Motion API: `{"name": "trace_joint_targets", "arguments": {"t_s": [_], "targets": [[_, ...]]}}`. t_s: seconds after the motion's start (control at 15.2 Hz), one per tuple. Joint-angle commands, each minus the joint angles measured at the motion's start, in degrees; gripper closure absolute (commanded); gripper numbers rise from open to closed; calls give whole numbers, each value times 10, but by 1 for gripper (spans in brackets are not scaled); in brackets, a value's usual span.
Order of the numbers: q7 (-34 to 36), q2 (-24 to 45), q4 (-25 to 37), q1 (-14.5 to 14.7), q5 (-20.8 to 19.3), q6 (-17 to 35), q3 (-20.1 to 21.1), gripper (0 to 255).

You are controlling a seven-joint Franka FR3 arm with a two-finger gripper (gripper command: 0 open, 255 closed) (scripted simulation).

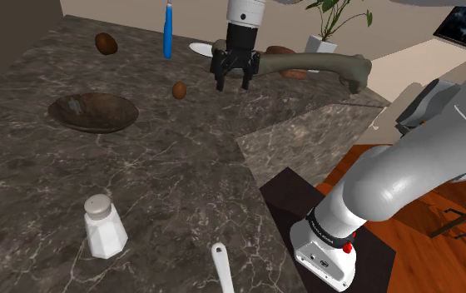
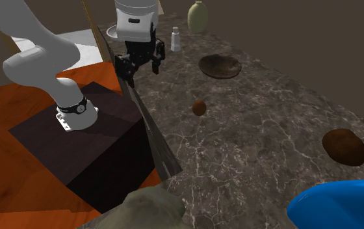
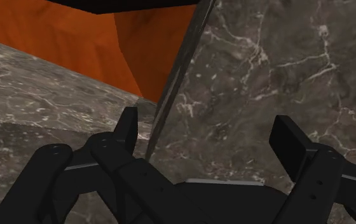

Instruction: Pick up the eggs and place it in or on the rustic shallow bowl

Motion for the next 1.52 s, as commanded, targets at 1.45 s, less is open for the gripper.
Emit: {"name": "trace_joint_targets", "arguments": {"t_s": [1.45], "targets": [[135,318,253,31,-66,54,35,0]]}}
